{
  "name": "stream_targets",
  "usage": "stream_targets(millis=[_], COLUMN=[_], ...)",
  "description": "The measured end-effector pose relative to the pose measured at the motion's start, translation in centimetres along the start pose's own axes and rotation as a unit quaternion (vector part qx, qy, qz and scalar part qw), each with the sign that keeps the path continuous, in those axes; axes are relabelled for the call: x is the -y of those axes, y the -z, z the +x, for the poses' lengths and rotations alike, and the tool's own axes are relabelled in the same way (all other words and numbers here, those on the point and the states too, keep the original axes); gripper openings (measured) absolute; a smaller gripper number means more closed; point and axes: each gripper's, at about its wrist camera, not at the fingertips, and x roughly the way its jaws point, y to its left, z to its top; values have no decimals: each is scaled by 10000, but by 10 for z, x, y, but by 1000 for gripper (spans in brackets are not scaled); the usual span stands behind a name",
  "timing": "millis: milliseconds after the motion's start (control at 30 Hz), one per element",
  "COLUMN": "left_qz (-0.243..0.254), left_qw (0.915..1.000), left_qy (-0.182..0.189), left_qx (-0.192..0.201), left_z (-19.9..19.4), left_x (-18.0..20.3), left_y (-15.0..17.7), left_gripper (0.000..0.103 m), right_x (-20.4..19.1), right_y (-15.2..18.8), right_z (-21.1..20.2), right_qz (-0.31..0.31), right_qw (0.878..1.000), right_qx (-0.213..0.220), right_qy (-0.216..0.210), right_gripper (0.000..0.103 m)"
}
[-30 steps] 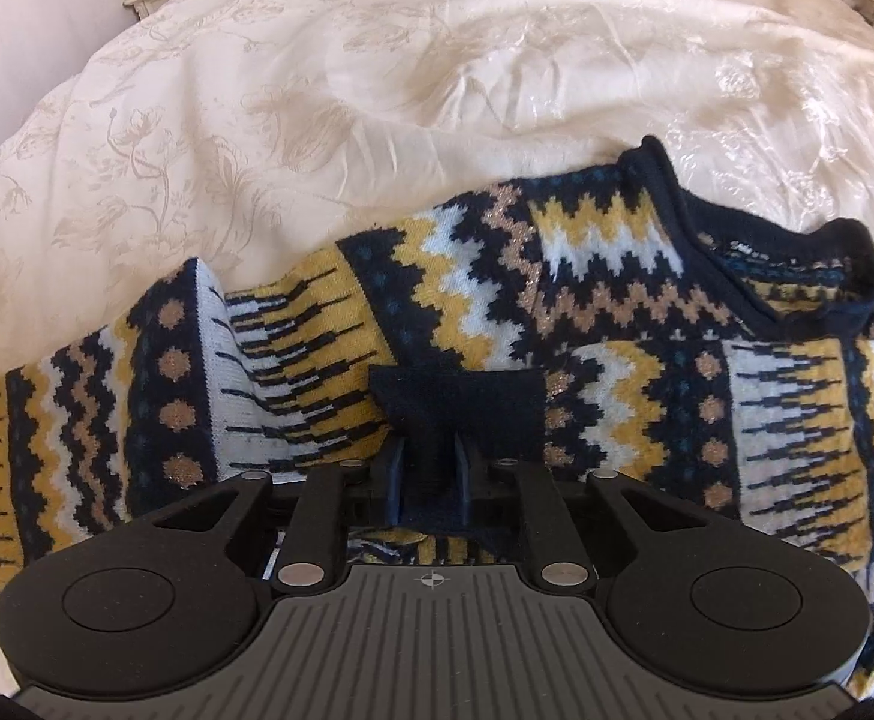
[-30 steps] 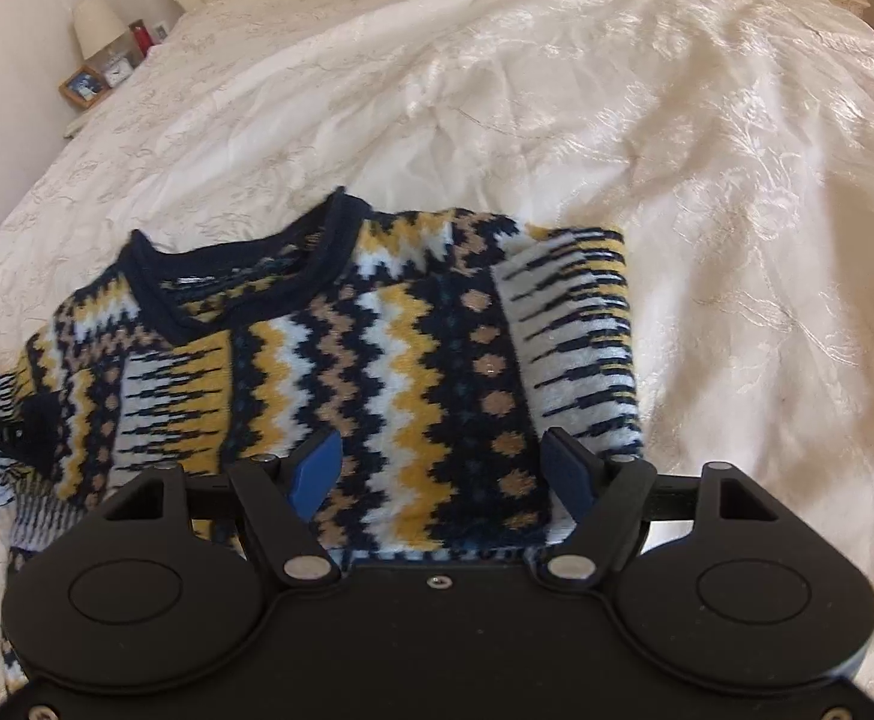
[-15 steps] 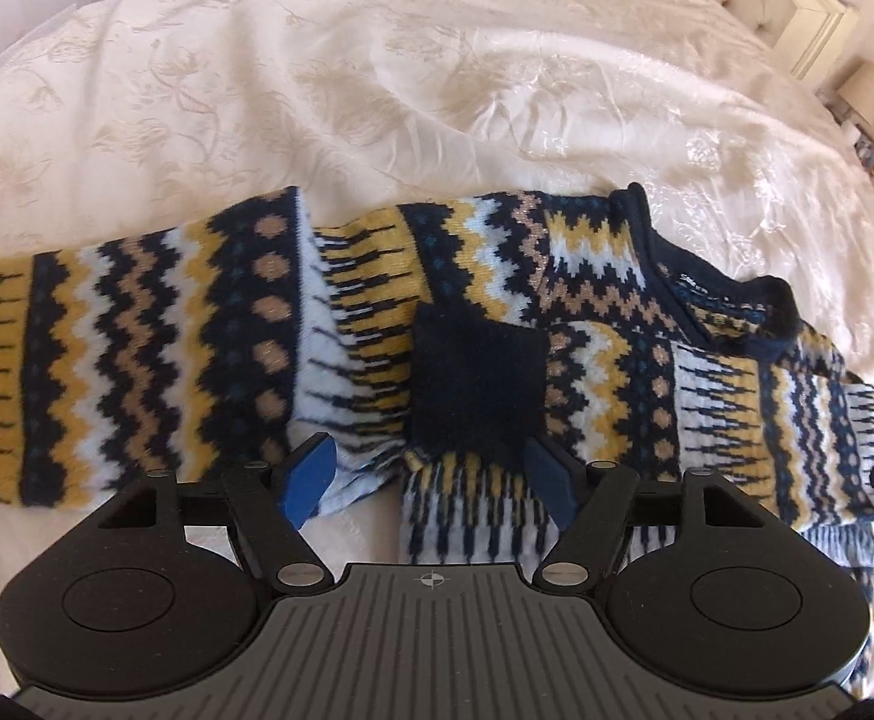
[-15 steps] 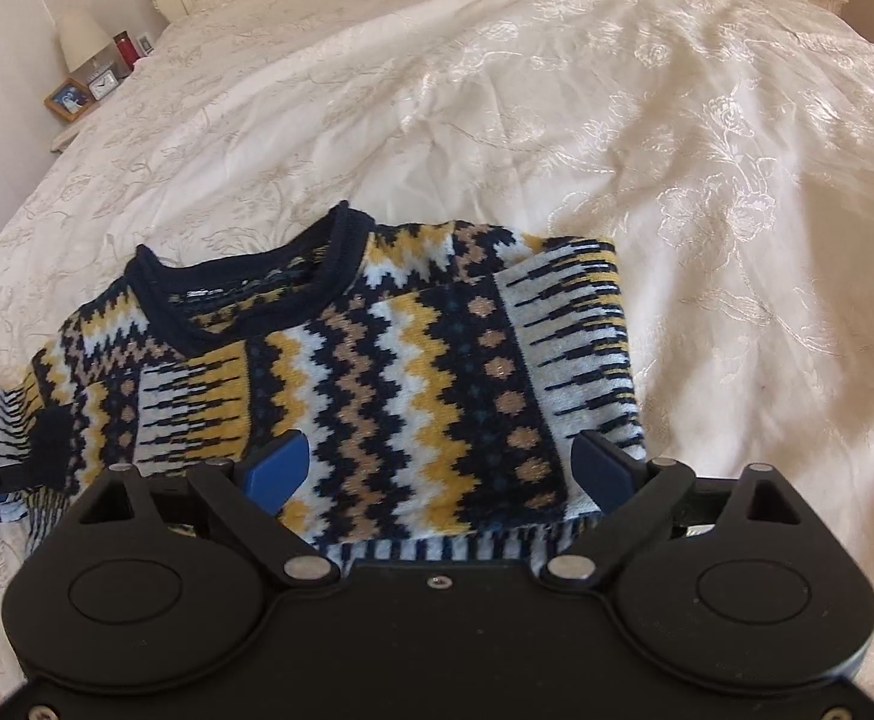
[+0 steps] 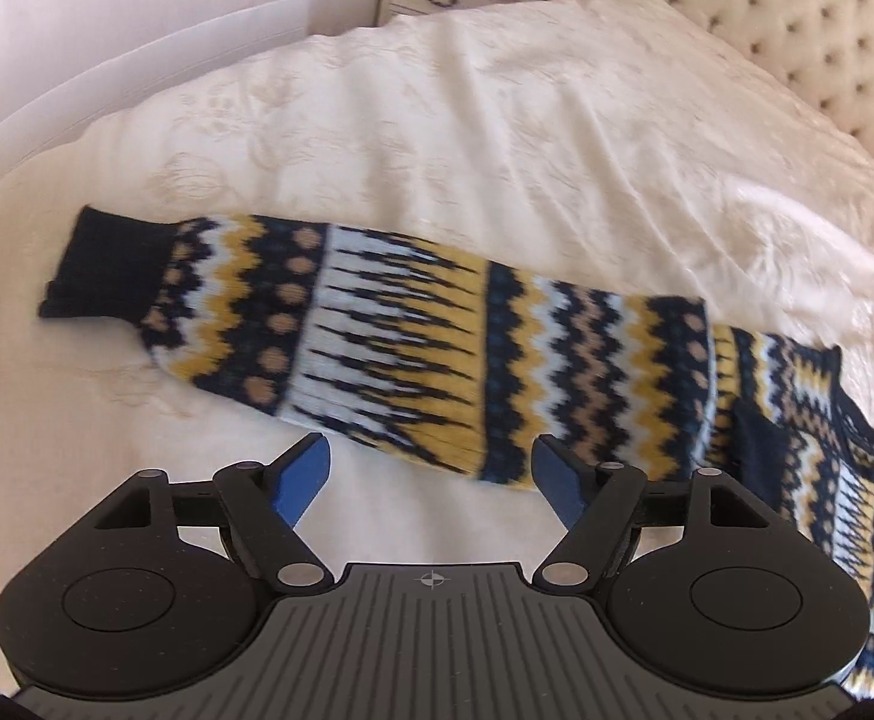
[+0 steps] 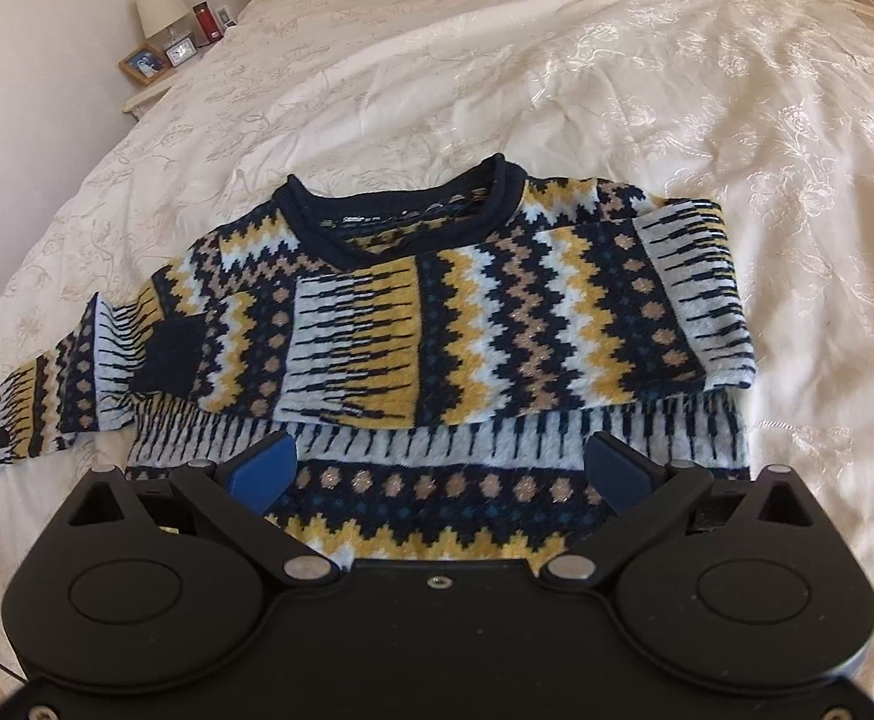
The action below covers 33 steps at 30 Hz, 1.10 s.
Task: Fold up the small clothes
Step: 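Grasp the other sleeve's navy cuff with the left tool and lift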
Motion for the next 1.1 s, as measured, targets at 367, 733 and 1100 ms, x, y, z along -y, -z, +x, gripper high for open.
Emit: stream_targets(millis=[367,733,1100], left_qz=[-800,-955,-173], left_qw=[9963,9950,9892], left_qy=[-322,-224,148], left_qx=[26,188,1445], left_z=[38,48,-53], left_x=[-74,-89,-29], left_y=[-26,-48,-69], left_gripper=[73,14,6], right_x=[-34,-54,-46], right_y=[12,12,14], right_z=[-8,-3,-1], right_qz=[-58,-229,-296], right_qw=[10000,9996,9989], right_qx=[-52,-155,-254], right_qy=[34,-33,-252], right_gripper=[102,102,102])
